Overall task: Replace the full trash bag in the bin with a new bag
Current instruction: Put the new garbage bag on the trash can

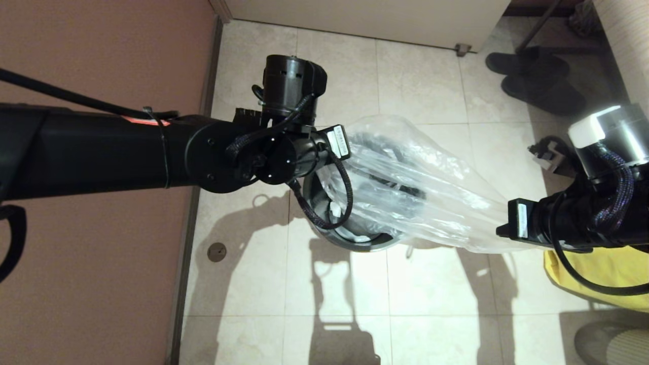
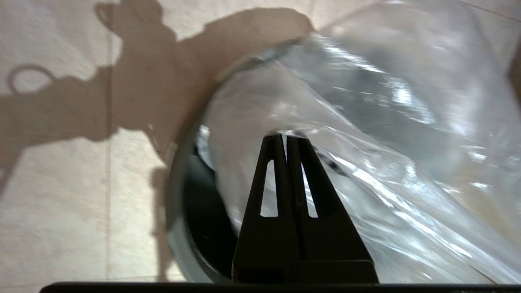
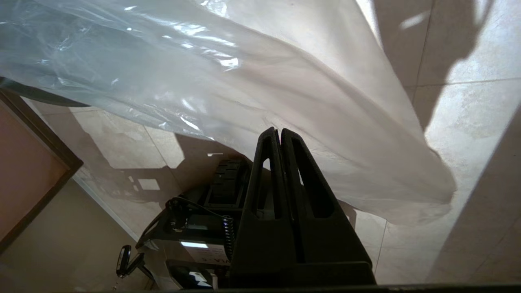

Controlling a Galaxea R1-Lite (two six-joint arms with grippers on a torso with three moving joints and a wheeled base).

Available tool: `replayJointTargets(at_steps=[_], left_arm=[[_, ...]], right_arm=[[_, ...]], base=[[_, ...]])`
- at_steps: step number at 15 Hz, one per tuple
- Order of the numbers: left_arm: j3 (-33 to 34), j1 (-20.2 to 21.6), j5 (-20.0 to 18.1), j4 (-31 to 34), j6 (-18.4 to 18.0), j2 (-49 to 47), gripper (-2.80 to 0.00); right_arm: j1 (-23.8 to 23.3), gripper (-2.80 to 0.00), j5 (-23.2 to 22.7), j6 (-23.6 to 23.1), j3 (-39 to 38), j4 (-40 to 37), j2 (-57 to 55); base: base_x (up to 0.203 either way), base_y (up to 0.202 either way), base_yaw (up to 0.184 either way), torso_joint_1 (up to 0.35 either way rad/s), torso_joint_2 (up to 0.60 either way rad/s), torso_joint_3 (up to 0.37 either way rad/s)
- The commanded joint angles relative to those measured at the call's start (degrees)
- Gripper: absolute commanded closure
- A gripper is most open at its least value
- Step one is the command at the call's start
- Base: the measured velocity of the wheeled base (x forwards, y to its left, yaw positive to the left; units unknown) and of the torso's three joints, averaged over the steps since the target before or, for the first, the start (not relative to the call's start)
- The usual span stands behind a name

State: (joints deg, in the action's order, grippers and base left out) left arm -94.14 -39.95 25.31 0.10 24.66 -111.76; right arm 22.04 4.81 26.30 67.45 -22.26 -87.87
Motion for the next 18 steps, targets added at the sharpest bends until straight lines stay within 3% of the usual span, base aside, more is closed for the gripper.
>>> replayJointTargets(at_steps=[1, 7, 11, 18], left_arm=[[2.05, 1.57, 0.16, -2.00, -1.40, -0.08, 0.00], [4.69, -0.73, -0.78, -3.83, -1.78, 0.97, 0.00], [5.54, -5.13, -0.63, -2.75, -2.12, 3.56, 0.00], [9.85, -4.41, 0.53, -3.82, -2.34, -1.81, 0.00]], right_arm=[[0.02, 0.00, -0.40, 0.16, -0.65, -0.06, 0.24], [0.02, 0.00, -0.76, 0.16, -0.74, 1.61, -0.02], [-0.07, 0.00, -0.76, 0.16, -1.18, 1.61, 0.33], [-0.07, 0.00, -0.94, 2.01, -1.18, 1.70, 0.59]], base=[[0.000, 0.000, 0.000, 0.000, 0.00, 0.000], [0.000, 0.000, 0.000, 0.000, 0.00, 0.000], [0.000, 0.000, 0.000, 0.000, 0.00, 0.000], [0.000, 0.000, 0.000, 0.000, 0.00, 0.000]])
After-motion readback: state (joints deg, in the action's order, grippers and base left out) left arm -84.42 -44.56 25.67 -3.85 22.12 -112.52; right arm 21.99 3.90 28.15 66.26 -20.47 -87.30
